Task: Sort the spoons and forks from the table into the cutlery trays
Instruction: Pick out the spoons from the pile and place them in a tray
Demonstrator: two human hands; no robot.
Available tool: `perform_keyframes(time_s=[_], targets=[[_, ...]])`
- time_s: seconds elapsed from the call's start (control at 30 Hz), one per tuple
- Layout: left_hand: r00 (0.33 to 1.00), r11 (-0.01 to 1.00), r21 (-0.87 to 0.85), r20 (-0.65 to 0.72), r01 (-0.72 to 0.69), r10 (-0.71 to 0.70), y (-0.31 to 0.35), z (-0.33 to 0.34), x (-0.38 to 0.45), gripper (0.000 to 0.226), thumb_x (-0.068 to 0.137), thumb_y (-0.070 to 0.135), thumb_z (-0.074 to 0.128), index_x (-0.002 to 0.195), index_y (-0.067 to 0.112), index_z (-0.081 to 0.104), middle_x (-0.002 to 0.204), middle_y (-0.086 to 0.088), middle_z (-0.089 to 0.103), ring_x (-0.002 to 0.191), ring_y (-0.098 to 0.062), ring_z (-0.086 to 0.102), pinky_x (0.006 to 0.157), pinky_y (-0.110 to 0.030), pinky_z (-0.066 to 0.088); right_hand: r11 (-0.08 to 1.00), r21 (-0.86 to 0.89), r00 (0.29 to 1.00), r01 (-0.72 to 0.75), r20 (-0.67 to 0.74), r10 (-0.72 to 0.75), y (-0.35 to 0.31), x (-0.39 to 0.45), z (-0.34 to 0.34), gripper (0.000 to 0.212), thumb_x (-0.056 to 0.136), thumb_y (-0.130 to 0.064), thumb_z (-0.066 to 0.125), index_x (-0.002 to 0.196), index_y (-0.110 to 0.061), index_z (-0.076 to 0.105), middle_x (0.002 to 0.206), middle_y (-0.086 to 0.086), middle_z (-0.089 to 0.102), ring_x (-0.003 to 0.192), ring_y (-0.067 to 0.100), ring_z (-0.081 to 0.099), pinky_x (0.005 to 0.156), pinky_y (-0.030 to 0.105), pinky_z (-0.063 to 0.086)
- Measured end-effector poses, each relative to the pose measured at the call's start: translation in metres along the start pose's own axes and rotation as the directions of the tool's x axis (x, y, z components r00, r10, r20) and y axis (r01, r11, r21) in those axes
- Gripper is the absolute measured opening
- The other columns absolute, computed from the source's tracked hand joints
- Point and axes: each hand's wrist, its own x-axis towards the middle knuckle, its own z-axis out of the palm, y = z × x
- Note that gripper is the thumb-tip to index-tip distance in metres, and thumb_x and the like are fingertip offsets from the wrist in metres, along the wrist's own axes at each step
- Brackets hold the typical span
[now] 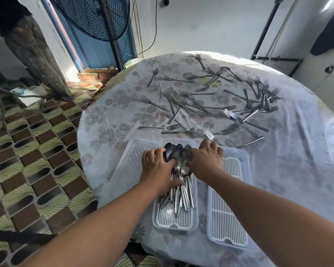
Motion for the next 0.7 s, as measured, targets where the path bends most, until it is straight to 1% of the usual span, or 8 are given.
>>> perform_keyframes(time_s=[0.13,0.23,0.3,0.4,0.47,0.57,0.63,0.7], targets=[[0.995,0.995,-0.036,-0.001,0.097,-0.097,0.001,-0.003,0.0,0.063,0.083,0.068,0.064,0.139,0.045,0.05,0.154,-0.009,0.016,0.136,-0.032,0.008,0.119,-0.052,0.001,0.988,0.144,0.997,-0.047,-0.061,0.056,0.005,0.006,0.003,0.026,0.095,-0.051,0.062,0.117,-0.038,0.067,0.131,0.006,0.041,0.129,0.032,0.034,0.107,0.05,0.029],[0.986,0.986,-0.031,-0.025,0.163,-0.164,0.0,-0.007,0.003,0.057,0.083,0.068,0.062,0.134,0.044,0.053,0.151,-0.009,0.018,0.133,-0.033,0.013,0.12,-0.053,0.007,0.972,0.229,0.989,-0.056,-0.123,0.086,0.005,0.018,0.002,0.022,0.095,-0.051,0.062,0.113,-0.041,0.07,0.125,0.003,0.045,0.123,0.03,0.04,0.104,0.049,0.031],[0.989,0.989,-0.032,-0.034,0.144,-0.145,0.0,-0.005,0.0,0.052,0.083,0.066,0.058,0.13,0.042,0.055,0.15,-0.009,0.019,0.133,-0.034,0.014,0.119,-0.052,0.007,0.965,0.26,0.979,-0.019,-0.19,0.071,0.003,0.025,0.001,0.021,0.094,-0.053,0.062,0.11,-0.042,0.07,0.123,0.001,0.047,0.121,0.029,0.042,0.105,0.049,0.03],[0.989,0.989,-0.062,-0.052,0.134,-0.137,-0.001,0.0,-0.006,0.054,0.084,0.069,0.051,0.132,0.045,0.053,0.152,-0.007,0.019,0.135,-0.033,0.011,0.118,-0.051,0.005,0.947,0.319,0.963,0.041,-0.264,0.047,-0.003,0.035,-0.002,0.02,0.096,-0.052,0.06,0.111,-0.043,0.07,0.121,-0.002,0.051,0.121,0.027,0.043,0.106,0.05,0.029],[0.985,0.984,-0.076,-0.06,0.159,-0.164,-0.002,0.003,-0.008,0.053,0.086,0.069,0.05,0.133,0.045,0.053,0.154,-0.007,0.019,0.135,-0.031,0.01,0.118,-0.051,0.005,0.952,0.299,0.966,0.068,-0.26,0.013,-0.006,0.04,-0.003,0.021,0.097,-0.051,0.059,0.113,-0.043,0.069,0.122,-0.002,0.052,0.121,0.026,0.043,0.104,0.049,0.029],[0.984,0.983,-0.071,-0.053,0.167,-0.171,0.002,0.004,-0.004,0.05,0.088,0.057,0.052,0.136,0.043,0.05,0.154,-0.01,0.019,0.135,-0.034,0.012,0.118,-0.051,0.004,0.966,0.25,0.971,0.07,-0.24,-0.008,-0.009,0.042,0.0,0.028,0.095,-0.051,0.062,0.12,-0.038,0.062,0.127,-0.001,0.051,0.123,0.027,0.043,0.105,0.048,0.029],[0.985,0.986,-0.075,-0.084,0.146,-0.152,0.006,0.003,-0.001,0.05,0.088,0.049,0.052,0.137,0.041,0.049,0.15,-0.012,0.025,0.133,-0.036,0.017,0.117,-0.05,0.005,0.97,0.236,0.972,0.06,-0.236,-0.003,-0.007,0.04,0.002,0.028,0.094,-0.049,0.064,0.116,-0.033,0.058,0.126,0.001,0.05,0.122,0.027,0.043,0.104,0.047,0.03],[0.983,0.992,-0.101,-0.154,0.08,-0.095,0.008,0.004,0.002,0.042,0.089,0.046,0.05,0.13,0.041,0.057,0.141,-0.01,0.033,0.128,-0.036,0.025,0.115,-0.048,0.007,0.972,0.229,0.976,0.05,-0.22,0.002,-0.002,0.039,0.004,0.023,0.094,-0.049,0.063,0.11,-0.032,0.06,0.123,0.001,0.049,0.121,0.027,0.043,0.103,0.046,0.031]])
